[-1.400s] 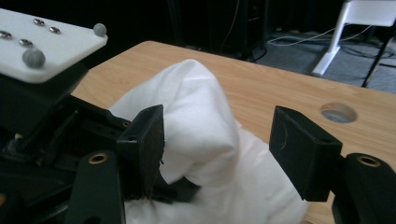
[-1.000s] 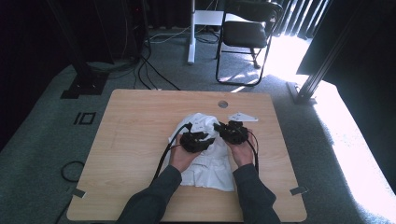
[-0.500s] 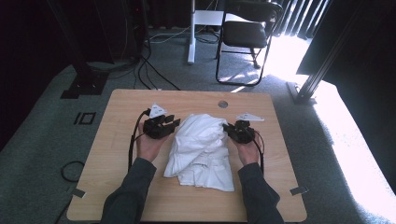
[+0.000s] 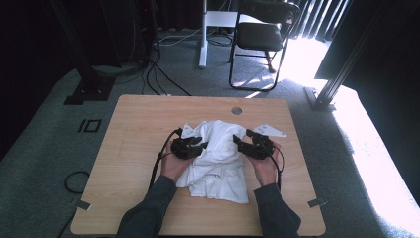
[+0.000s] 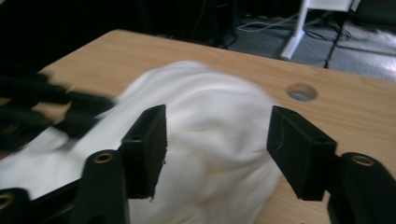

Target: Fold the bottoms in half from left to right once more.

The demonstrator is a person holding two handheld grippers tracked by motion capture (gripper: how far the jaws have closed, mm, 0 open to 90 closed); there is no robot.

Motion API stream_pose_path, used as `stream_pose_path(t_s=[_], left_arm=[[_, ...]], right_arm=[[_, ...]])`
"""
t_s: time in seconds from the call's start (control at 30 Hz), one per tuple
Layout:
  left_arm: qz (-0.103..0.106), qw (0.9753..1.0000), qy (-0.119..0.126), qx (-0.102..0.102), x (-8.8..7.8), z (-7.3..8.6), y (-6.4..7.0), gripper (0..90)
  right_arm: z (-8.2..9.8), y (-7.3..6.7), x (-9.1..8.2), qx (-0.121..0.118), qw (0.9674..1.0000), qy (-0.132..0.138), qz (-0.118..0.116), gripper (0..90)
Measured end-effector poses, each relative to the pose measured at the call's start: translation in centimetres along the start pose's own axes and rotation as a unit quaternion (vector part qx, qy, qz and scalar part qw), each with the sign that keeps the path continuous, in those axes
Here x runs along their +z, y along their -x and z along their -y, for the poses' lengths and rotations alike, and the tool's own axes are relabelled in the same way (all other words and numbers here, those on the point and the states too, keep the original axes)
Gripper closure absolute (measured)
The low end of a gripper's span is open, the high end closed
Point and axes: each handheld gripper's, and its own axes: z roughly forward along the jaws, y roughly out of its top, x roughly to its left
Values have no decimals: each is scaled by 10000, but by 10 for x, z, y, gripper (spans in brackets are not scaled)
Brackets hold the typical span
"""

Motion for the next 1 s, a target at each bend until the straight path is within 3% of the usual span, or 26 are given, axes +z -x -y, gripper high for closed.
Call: stream_pose_path(t_s=[0.1, 0.17, 0.2, 0.3, 0.37, 0.43, 0.5, 0.6, 0.67, 0.73, 0.77, 0.8, 0.9, 0.97, 1.0], left_arm=[[4, 10000, 68, 45, -2, -3, 4, 618], [79, 9999, 89, 9, -2, -4, 4, 617], [88, 9999, 92, -2, -1, -4, 4, 617], [139, 9998, 109, -18, -1, -4, 2, 607], [129, 9999, 102, 18, -1, -4, 2, 602], [134, 9998, 112, 9, 0, -4, 2, 598], [156, 9998, 134, -22, 0, -4, 2, 595], [147, 9999, 48, 43, 5, -4, 5, 594], [173, 9998, 25, 95, 7, -4, 8, 594], [184, 9997, 50, 118, 9, -5, 10, 591], [202, 9997, 52, 127, 9, -6, 10, 591], [215, 9997, 49, 121, 10, -8, 10, 591], [211, 9997, 42, 113, 13, -10, 10, 591], [203, 9997, 41, 132, 15, -13, 11, 590], [192, 9997, 56, 130, 16, -13, 11, 589]], right_arm=[[9, -18, 6, -271, 9985, -439, -185, 305], [17, -23, 14, -416, 9947, -937, -36, 353], [21, -21, 18, -477, 9929, -1092, 8, 449], [31, -7, 19, -253, 9915, -1253, -237, 749], [34, 2, 13, -213, 9925, -1201, -124, 801], [35, 14, 2, 47, 9956, -932, -118, 804], [36, 22, -4, 45, 9957, -922, 94, 803], [44, 33, 2, -119, 9886, -1477, 250, 627], [51, 43, 2, -44, 9853, -1586, 633, 536], [54, 51, 0, 156, 9827, -1670, 780, 448], [54, 54, -2, 221, 9822, -1661, 846, 433], [52, 56, -7, 328, 9837, -1529, 887, 427], [37, 51, -21, 303, 9905, -898, 994, 425], [26, 40, -28, 69, 9940, -415, 1009, 442], [17, 29, -31, -130, 9953, -35, 960, 451]])
